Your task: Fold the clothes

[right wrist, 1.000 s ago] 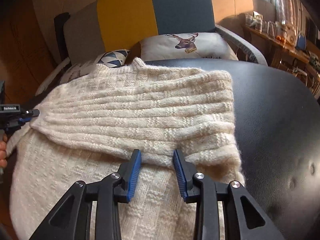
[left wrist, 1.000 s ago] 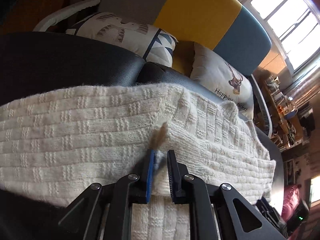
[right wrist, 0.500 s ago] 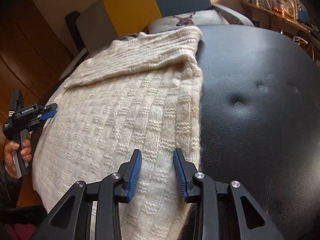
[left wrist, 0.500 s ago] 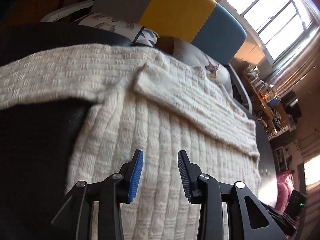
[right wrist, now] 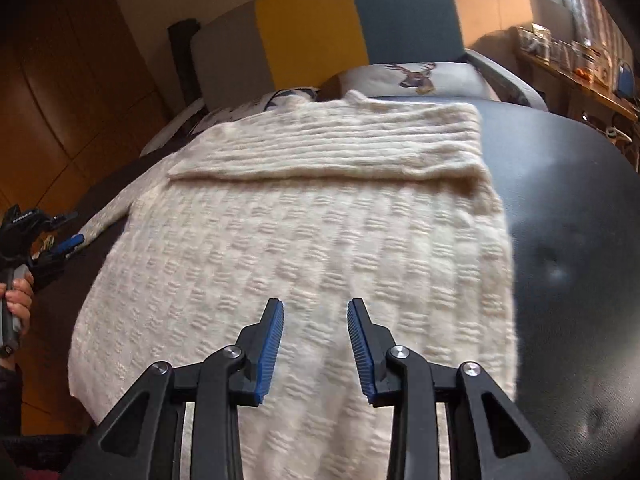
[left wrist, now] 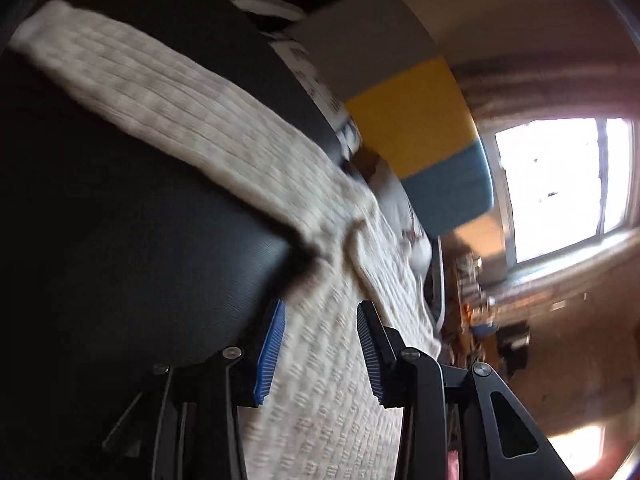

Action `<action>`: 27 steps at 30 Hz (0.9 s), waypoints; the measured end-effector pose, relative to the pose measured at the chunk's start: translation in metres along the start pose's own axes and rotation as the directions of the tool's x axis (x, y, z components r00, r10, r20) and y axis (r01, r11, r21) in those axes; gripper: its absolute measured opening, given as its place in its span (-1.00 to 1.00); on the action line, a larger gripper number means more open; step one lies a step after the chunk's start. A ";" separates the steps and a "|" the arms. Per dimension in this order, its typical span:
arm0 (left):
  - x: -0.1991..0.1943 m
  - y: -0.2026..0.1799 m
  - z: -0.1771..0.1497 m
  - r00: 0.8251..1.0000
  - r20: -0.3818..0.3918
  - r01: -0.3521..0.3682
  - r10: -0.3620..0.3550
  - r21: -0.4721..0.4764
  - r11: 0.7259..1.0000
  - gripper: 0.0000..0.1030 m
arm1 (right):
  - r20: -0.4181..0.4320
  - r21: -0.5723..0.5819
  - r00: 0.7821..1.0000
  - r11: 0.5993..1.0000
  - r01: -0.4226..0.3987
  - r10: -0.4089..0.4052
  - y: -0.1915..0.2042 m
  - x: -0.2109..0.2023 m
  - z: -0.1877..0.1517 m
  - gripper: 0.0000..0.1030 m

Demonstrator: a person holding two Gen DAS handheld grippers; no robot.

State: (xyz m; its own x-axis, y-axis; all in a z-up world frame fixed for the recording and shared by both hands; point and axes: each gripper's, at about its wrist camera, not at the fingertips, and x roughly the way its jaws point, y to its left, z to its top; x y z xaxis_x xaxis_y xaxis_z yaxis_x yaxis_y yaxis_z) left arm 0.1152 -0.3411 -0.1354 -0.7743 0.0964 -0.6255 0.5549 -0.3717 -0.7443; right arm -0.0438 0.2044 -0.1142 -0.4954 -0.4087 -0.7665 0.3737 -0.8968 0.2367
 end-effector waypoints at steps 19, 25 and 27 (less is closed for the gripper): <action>-0.012 0.114 0.131 0.987 0.160 0.080 0.010 -0.547 0.833 -0.09 | -0.046 -0.059 0.999 0.998 -0.006 0.004 0.043 0.045 0.009 -0.27; -0.004 0.121 0.130 0.978 0.202 0.098 0.050 -0.656 0.748 -0.68 | -0.033 -0.083 0.999 0.997 0.002 -0.005 0.049 0.046 0.007 -0.09; 0.001 0.124 0.128 0.977 0.203 0.096 0.068 -0.698 0.710 -0.83 | -0.031 -0.090 1.000 0.996 0.004 -0.007 0.051 0.047 0.006 -0.03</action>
State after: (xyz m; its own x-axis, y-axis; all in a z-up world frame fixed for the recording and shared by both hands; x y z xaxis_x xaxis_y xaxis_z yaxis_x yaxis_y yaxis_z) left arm 0.1446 -0.5050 -0.1986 -0.7803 -0.1189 -0.6140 0.5322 0.3893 -0.7518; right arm -0.0526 0.1383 -0.1345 -0.4734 -0.3974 -0.7861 0.4408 -0.8795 0.1792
